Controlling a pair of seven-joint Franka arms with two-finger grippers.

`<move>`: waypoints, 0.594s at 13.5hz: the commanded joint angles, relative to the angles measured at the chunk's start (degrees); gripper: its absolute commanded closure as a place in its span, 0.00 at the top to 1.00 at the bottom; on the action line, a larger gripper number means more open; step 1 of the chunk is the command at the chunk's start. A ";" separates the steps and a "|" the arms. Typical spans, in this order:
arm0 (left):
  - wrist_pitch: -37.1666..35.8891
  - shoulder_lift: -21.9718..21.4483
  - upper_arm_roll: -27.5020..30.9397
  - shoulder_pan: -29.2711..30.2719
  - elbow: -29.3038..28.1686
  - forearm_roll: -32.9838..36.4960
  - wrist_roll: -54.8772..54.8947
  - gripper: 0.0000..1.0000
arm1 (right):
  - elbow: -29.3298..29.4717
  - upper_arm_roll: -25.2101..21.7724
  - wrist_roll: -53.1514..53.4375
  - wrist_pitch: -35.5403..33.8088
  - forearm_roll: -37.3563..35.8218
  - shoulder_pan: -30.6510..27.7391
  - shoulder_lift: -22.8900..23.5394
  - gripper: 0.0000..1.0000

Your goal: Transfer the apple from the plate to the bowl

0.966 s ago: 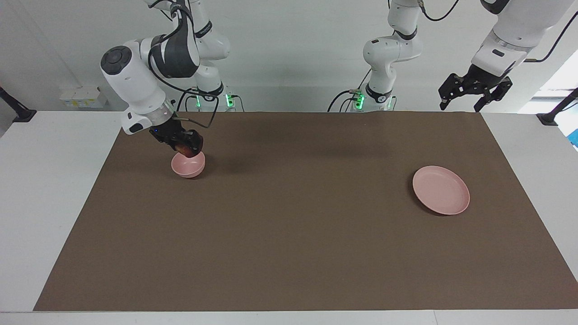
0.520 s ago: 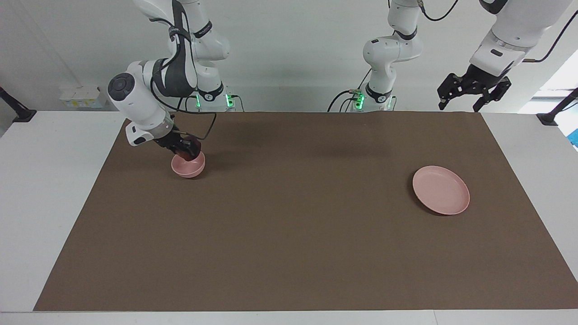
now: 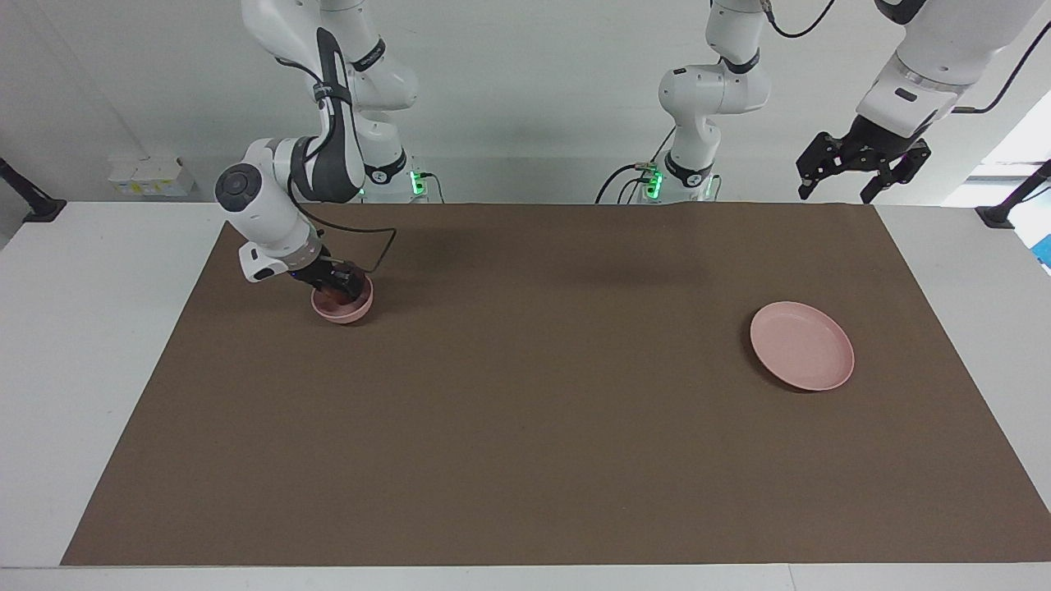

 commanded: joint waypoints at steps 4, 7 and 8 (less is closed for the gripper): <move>0.52 -0.19 1.24 -1.08 0.88 0.40 -0.27 1.00 | 14.84 0.64 -6.35 -10.87 -5.99 -0.38 -1.03 1.00; -1.05 -0.45 1.24 -1.08 0.88 0.49 0.34 1.00 | 22.69 0.73 -8.75 -13.17 -8.28 -0.38 -0.67 1.00; -1.06 -0.46 1.15 -1.43 0.88 0.49 -0.09 1.00 | 25.06 0.82 -8.66 -14.31 -8.28 -0.38 -0.59 1.00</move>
